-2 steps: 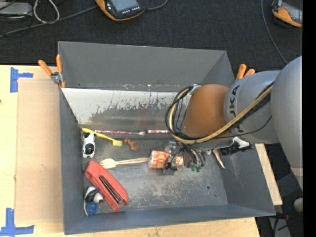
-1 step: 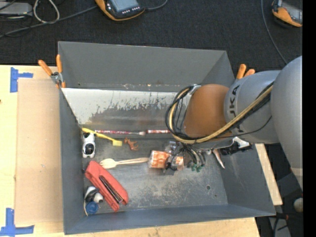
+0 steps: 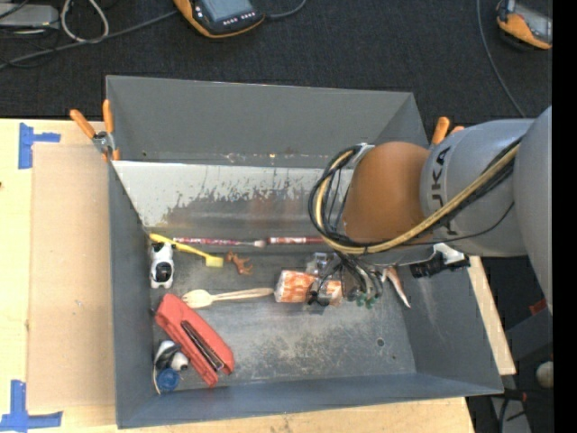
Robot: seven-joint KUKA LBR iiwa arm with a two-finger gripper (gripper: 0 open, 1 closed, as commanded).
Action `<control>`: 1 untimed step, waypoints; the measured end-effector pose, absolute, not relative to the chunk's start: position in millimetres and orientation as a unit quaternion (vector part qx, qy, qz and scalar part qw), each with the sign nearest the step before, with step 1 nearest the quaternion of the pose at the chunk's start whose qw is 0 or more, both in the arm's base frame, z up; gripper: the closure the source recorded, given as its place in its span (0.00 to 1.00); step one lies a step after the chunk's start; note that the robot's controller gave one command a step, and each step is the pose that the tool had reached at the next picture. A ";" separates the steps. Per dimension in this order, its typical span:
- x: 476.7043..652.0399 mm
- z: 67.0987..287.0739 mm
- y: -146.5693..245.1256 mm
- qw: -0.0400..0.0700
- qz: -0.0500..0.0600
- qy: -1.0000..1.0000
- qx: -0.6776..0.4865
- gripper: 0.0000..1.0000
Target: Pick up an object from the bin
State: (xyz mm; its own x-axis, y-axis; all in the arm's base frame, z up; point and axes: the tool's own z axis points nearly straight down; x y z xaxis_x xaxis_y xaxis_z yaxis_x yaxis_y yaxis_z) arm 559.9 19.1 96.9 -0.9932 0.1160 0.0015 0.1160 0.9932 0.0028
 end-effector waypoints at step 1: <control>559.1 148.8 19.1 0.003 -0.001 -0.998 -0.059 1.00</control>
Offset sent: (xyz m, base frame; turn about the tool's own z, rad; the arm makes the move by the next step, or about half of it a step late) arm -0.0011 0.0000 0.1262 0.0005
